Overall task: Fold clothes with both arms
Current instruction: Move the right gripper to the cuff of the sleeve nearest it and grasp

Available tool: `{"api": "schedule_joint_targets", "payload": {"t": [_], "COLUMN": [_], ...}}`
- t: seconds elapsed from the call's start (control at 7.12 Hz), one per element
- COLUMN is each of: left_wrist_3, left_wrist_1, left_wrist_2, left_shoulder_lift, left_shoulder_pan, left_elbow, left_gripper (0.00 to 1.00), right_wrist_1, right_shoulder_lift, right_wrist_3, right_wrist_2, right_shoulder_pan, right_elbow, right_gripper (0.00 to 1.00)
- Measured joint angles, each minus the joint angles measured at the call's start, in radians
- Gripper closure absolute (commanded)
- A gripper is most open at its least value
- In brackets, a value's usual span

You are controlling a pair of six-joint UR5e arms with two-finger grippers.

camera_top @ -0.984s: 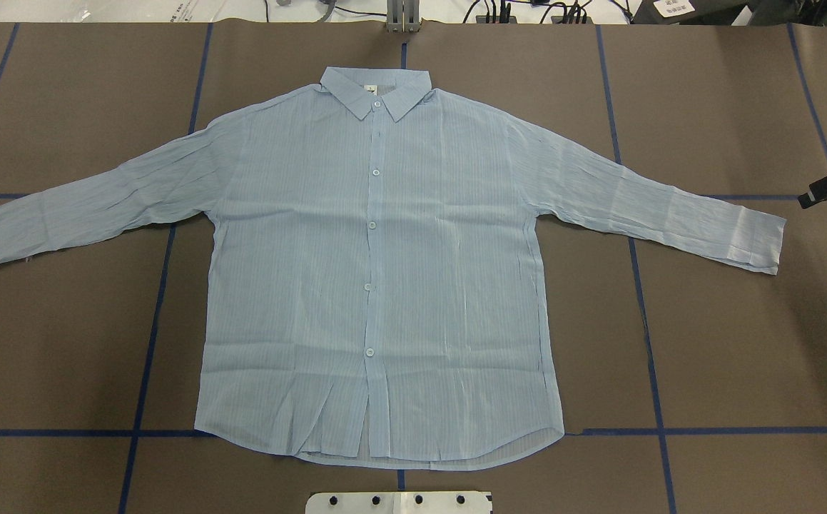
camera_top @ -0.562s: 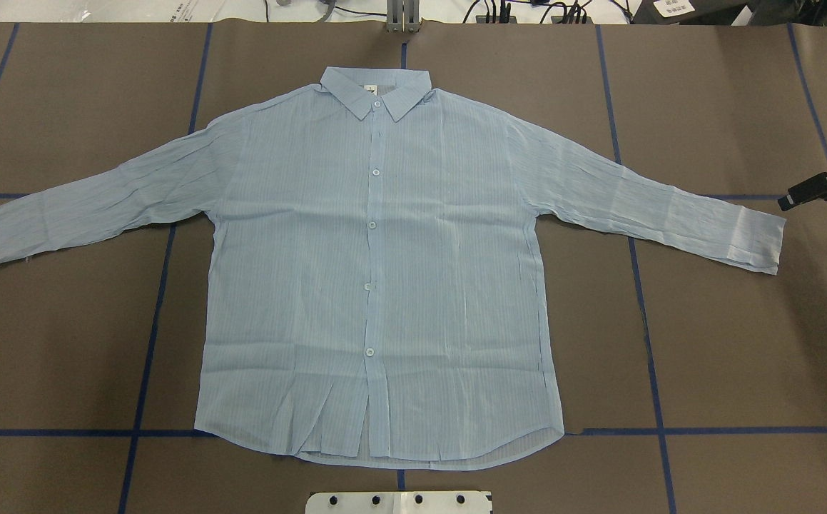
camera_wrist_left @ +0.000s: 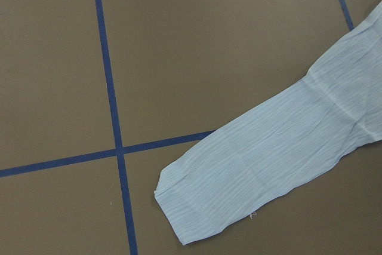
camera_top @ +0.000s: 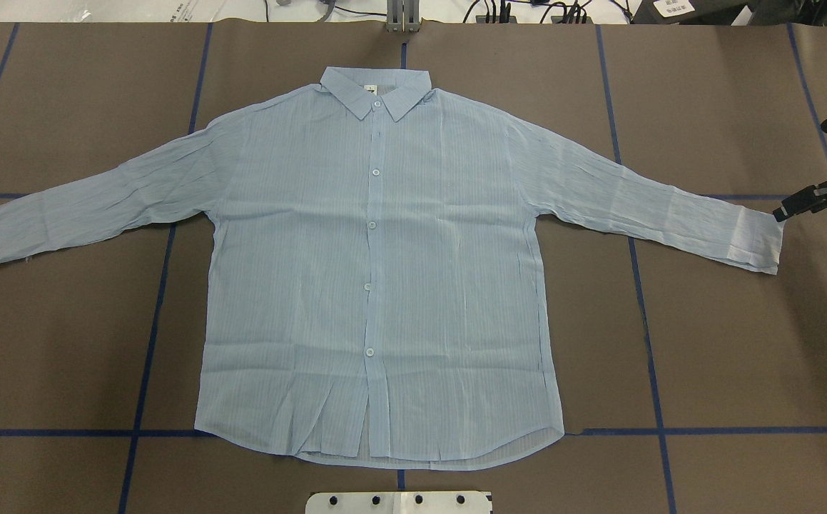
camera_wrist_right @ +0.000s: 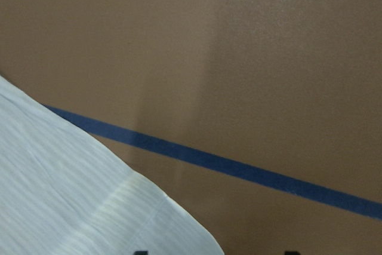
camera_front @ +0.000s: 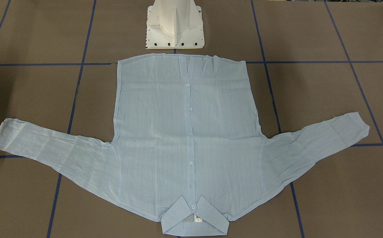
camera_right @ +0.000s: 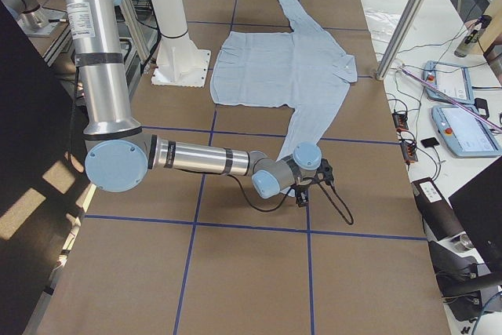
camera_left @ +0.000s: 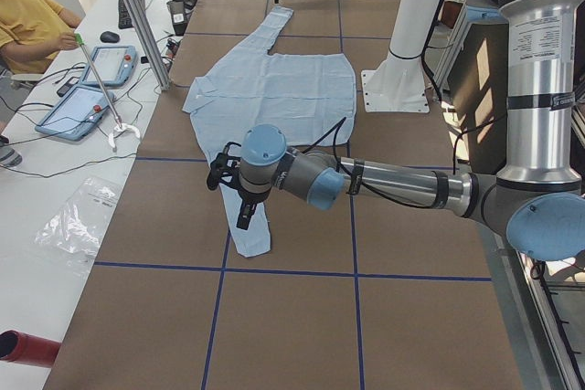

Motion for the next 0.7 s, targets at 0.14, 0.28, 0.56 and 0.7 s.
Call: {"api": "schedule_joint_targets", "payload": {"t": [0.14,0.28,0.56,0.7], "left_wrist_3": [0.000,0.001,0.001,0.002], "left_wrist_1": [0.000,0.000,-0.001,-0.001], "left_wrist_2": [0.000,0.001,0.001,0.001], "left_shoulder_lift": [0.000,0.001,0.001,0.001], "left_shoulder_pan": [0.000,0.000,-0.001,-0.001], "left_elbow": [-0.002,-0.003,-0.004,-0.004], "left_gripper": [0.00,0.00,0.00,0.00], "right_wrist_1": [-0.001,-0.001,-0.002,-0.002], "right_shoulder_lift": [0.002,0.004,0.006,0.007], "right_wrist_3": [0.000,0.000,-0.003,-0.004], "right_wrist_2": [-0.012,-0.023,-0.029,-0.030], "right_shoulder_pan": [-0.013,-0.026,-0.038,-0.040], "right_elbow": [-0.002,-0.003,-0.012,-0.014], "right_gripper": [0.23,0.27,0.69,0.92]}}
